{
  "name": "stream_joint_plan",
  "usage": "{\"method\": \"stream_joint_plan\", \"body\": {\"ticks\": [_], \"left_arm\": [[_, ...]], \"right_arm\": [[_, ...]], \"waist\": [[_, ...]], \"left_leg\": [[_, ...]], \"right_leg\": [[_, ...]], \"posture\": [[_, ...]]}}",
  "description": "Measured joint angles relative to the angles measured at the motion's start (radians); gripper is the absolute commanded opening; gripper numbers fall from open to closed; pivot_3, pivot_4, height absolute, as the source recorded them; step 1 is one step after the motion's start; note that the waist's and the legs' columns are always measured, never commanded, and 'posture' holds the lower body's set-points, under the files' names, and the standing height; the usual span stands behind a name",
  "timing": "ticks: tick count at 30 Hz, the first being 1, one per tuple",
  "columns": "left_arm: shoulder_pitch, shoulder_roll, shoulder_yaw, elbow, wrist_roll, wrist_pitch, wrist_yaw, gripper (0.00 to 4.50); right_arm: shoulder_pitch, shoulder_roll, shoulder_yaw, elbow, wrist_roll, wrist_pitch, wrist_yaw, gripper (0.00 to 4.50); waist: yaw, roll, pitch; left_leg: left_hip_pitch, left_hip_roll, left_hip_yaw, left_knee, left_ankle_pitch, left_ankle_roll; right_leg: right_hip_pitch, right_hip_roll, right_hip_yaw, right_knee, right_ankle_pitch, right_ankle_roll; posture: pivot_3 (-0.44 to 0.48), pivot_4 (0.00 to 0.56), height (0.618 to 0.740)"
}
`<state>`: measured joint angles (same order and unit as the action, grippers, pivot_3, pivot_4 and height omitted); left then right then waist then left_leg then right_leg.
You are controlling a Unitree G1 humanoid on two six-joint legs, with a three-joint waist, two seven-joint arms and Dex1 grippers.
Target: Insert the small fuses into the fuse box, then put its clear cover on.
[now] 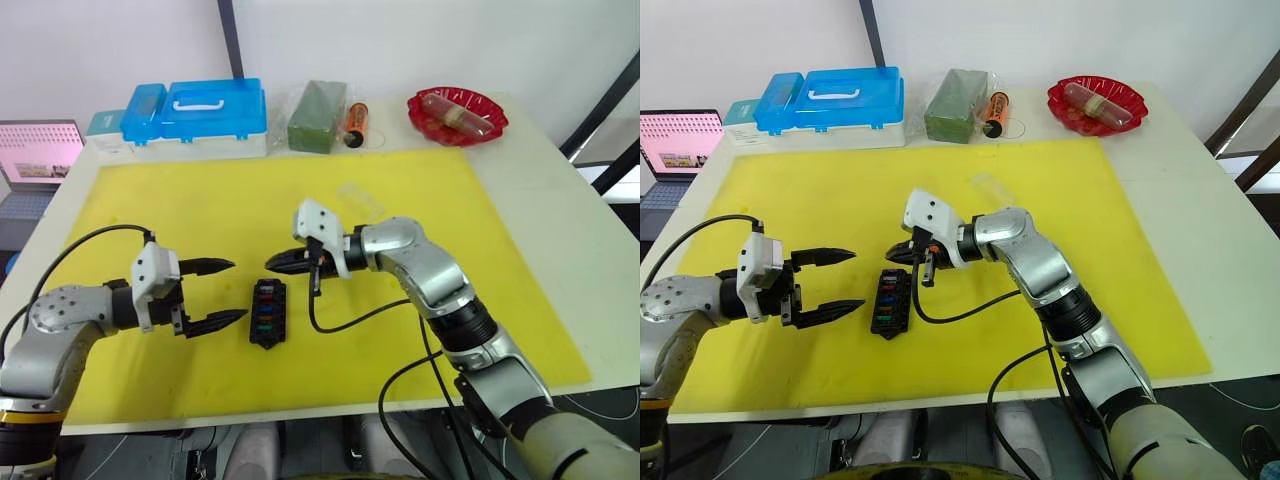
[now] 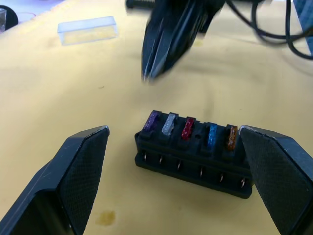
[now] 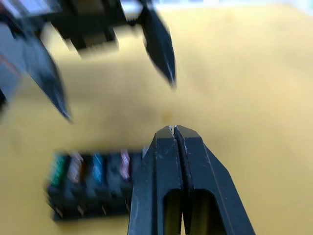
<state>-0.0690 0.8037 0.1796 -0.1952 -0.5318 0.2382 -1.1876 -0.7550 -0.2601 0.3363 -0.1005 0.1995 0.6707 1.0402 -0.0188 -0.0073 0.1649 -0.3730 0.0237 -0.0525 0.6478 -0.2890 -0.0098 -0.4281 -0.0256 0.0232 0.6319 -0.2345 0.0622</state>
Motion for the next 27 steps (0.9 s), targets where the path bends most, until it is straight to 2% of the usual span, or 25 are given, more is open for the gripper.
{"method": "stream_joint_plan", "body": {"ticks": [1, 3, 5, 9, 15, 20, 27], "left_arm": [[-0.011, 0.000, 0.001, 0.006, 0.000, -0.005, 0.001, 4.50], [-0.026, 0.001, 0.012, 0.017, 0.000, -0.012, 0.009, 4.50], [-0.060, 0.001, 0.034, 0.055, 0.002, -0.029, 0.020, 4.50], [-0.110, 0.024, 0.101, 0.152, 0.024, -0.078, 0.045, 4.50], [-0.118, 0.024, 0.169, 0.309, 0.064, -0.151, 0.081, 4.50], [-0.063, 0.035, 0.234, 0.406, 0.084, -0.209, 0.093, 4.50], [-0.036, 0.016, 0.243, 0.419, 0.086, -0.243, 0.113, 4.50]], "right_arm": [[0.001, -0.011, -0.006, -0.022, 0.007, 0.014, -0.008, 0.04], [0.006, -0.045, -0.022, -0.054, 0.013, 0.029, -0.025, 0.43], [0.053, -0.127, -0.070, -0.085, 0.002, 0.001, -0.058, 0.93], [0.186, -0.277, -0.208, -0.075, -0.020, -0.059, -0.117, 2.38], [0.343, -0.430, -0.400, -0.018, -0.020, -0.179, -0.161, 4.47], [0.433, -0.470, -0.502, 0.049, -0.019, -0.265, -0.195, 4.47], [0.456, -0.464, -0.506, 0.078, -0.011, -0.278, -0.231, 4.47]], "waist": [[0.000, 0.000, 0.000], [0.004, 0.000, 0.000], [0.012, -0.001, 0.001], [0.006, -0.002, 0.002], [-0.002, -0.002, 0.002], [-0.001, -0.002, 0.002], [0.004, -0.002, 0.002]], "left_leg": [[0.000, 0.000, 0.000, 0.000, 0.000, 0.000], [0.000, 0.000, 0.000, 0.000, 0.000, 0.000], [-0.001, -0.001, -0.001, 0.001, 0.000, 0.000], [-0.001, -0.002, 0.001, 0.000, 0.000, 0.000], [0.000, 0.000, 0.001, -0.001, 0.000, 0.000], [0.000, 0.000, 0.002, -0.001, 0.000, 0.000], [0.000, 0.000, 0.002, 0.000, 0.000, 0.000]], "right_leg": [[0.000, 0.000, 0.000, 0.000, 0.000, -0.001], [0.000, -0.001, 0.000, 0.000, -0.001, -0.001], [0.001, -0.001, -0.001, -0.002, -0.001, -0.002], [0.001, -0.002, 0.000, -0.002, -0.001, -0.002], [0.000, 0.001, 0.000, -0.001, 0.000, 0.000], [0.000, 0.000, 0.001, -0.001, -0.001, -0.001], [0.000, 0.000, 0.001, -0.001, 0.000, -0.001]], "posture": [[0.000, 0.150, 0.740], [0.000, 0.150, 0.740], [0.000, 0.150, 0.740], [0.000, 0.150, 0.740], [0.000, 0.150, 0.740], [0.000, 0.150, 0.740], [0.000, 0.150, 0.740]]}}
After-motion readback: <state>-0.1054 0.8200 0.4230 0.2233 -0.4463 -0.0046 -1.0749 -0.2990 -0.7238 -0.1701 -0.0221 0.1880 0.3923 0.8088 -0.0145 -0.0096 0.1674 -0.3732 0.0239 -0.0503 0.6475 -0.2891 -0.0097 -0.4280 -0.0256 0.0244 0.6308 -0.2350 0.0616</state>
